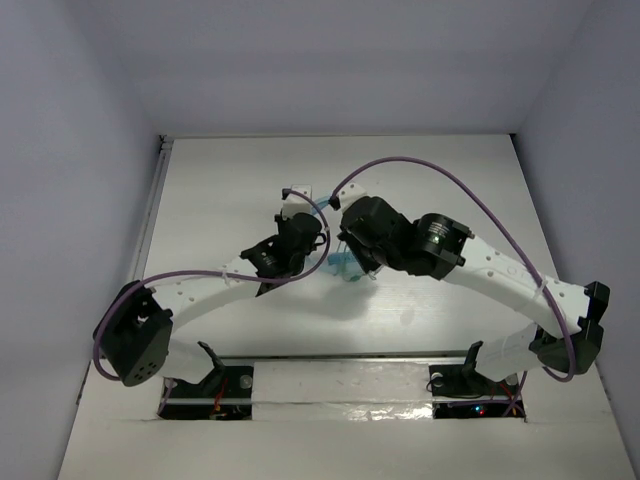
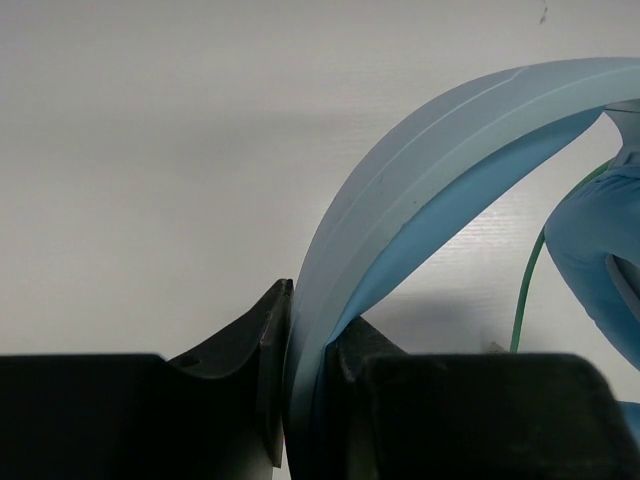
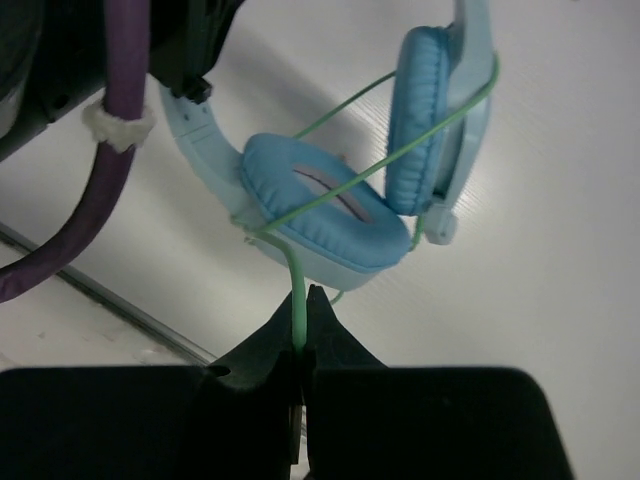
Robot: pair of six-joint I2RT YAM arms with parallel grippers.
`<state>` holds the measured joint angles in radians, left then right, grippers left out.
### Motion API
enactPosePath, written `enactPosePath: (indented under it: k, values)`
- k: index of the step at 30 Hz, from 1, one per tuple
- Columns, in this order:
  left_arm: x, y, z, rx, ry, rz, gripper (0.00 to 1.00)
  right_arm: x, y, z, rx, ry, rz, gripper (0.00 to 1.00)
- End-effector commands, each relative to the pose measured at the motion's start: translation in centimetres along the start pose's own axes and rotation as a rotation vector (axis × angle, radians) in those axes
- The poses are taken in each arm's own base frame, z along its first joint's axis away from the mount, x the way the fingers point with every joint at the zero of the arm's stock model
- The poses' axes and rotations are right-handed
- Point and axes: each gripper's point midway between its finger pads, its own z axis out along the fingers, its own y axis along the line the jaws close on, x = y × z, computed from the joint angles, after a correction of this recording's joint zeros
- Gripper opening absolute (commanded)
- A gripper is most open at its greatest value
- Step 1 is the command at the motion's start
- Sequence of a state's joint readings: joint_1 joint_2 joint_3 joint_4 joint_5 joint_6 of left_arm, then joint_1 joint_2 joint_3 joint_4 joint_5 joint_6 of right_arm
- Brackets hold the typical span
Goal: Wrap the headphones
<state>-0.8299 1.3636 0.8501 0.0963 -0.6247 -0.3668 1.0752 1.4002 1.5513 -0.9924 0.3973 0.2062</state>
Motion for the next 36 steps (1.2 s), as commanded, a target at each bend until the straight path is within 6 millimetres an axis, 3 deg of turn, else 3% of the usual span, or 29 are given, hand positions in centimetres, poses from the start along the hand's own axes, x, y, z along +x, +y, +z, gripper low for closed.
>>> enactPosePath:
  k: [1,8,13,17,22,25,27,29,34,36]
  values:
    - [-1.1,0.0,-1.2,0.027,-0.038,-0.013,0.00,-2.3,-2.6,-2.6,0.105,-0.066,-0.014,0.00]
    - [0.6,2.5,-1.5,-0.099,-0.004,0.021,0.00,-2.1,-4.8,-3.0,0.243,-0.057,0.018,0.07]
    - [0.0,2.1,-1.8,-0.069,-0.009,0.024,0.00,-1.8,-6.5,-2.4,0.373,-0.048,0.024,0.02]
    - [-0.6,1.5,-2.3,-0.016,-0.006,0.033,0.00,-3.4,-9.3,-2.7,0.528,-0.132,0.097,0.00]
    - [-1.2,-0.3,-3.4,0.105,-0.001,0.001,0.00,-6.2,-12.8,-3.0,0.603,-0.264,0.194,0.17]
    - [-1.5,-0.9,-4.0,0.155,0.003,-0.002,0.00,-8.6,-13.8,-3.1,0.538,-0.379,0.248,0.24]
    - [-1.6,-1.7,-4.5,0.209,0.010,-0.010,0.00,-9.6,-13.0,-2.1,0.454,-0.434,0.244,0.27]
    - [-2.1,-2.3,-5.3,0.259,0.006,-0.023,0.00,-9.3,-12.7,-1.0,0.402,-0.426,0.220,0.26]
    - [-3.9,-3.6,-6.8,0.354,-0.011,-0.028,0.00,-9.8,-14.1,1.1,0.349,-0.451,0.223,0.26]
    - [-3.6,-3.6,-7.2,0.364,0.013,-0.012,0.00,-9.7,-13.7,2.2,0.292,-0.435,0.220,0.25]
